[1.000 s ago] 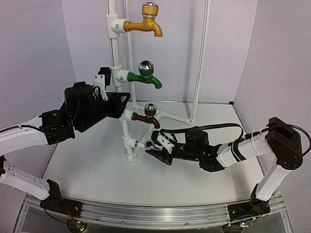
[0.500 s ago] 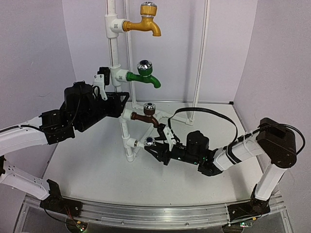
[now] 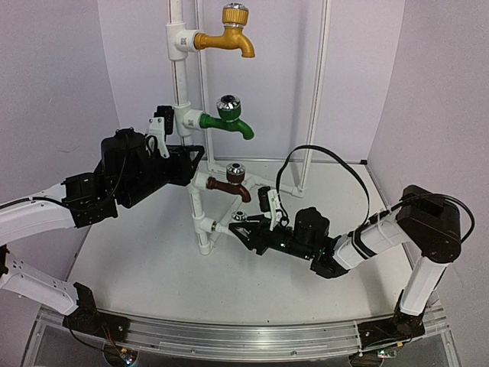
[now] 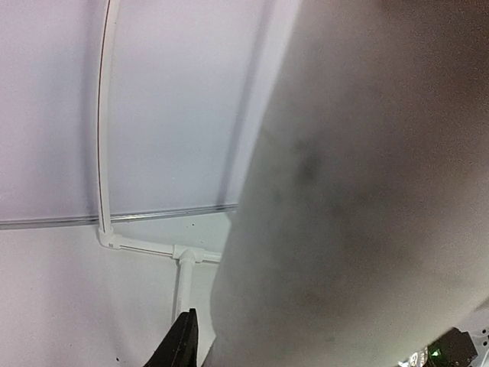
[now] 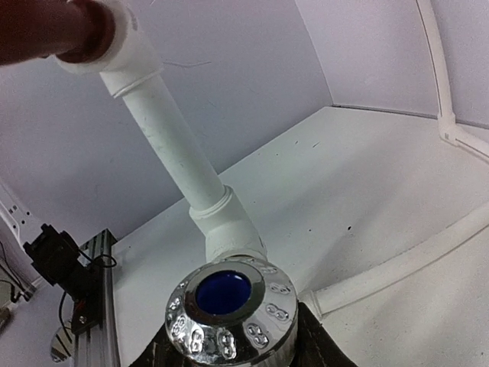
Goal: Install the water faucets
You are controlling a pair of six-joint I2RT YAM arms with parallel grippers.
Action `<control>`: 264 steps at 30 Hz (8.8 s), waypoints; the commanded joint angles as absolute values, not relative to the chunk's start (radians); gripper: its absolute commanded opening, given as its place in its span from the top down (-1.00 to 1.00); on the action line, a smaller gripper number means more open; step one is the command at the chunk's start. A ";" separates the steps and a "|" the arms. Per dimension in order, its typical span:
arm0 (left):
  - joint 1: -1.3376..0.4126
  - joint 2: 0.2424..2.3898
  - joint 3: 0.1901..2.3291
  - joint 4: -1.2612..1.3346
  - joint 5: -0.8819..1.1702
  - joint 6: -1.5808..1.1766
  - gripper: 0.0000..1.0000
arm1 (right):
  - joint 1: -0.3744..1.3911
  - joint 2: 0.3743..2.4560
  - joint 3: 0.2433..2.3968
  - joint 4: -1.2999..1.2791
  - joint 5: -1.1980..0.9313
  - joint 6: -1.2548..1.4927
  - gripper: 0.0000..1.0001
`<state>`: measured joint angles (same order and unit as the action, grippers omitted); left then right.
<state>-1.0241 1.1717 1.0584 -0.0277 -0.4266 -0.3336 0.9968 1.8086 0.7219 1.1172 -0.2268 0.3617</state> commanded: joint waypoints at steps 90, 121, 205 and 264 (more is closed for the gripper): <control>-1.061 1.172 1.034 -0.174 -0.272 -0.617 1.00 | 0.973 1.763 0.726 0.986 -0.260 -1.438 -0.28; -1.061 1.202 1.051 -0.174 -0.250 -0.627 1.00 | 0.981 1.840 0.813 0.994 -0.287 0.142 0.73; -1.060 1.187 1.045 -0.179 -0.278 -0.592 1.00 | 1.116 1.509 0.758 0.549 0.063 -1.222 -0.87; -1.060 1.182 1.051 -0.181 -0.256 -0.600 1.00 | 1.142 1.758 0.699 1.250 0.034 0.301 0.67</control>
<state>-1.0428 1.1627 1.0599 -0.0428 -0.4021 -0.3297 1.1305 1.7660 0.6754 1.0542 0.0888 0.0686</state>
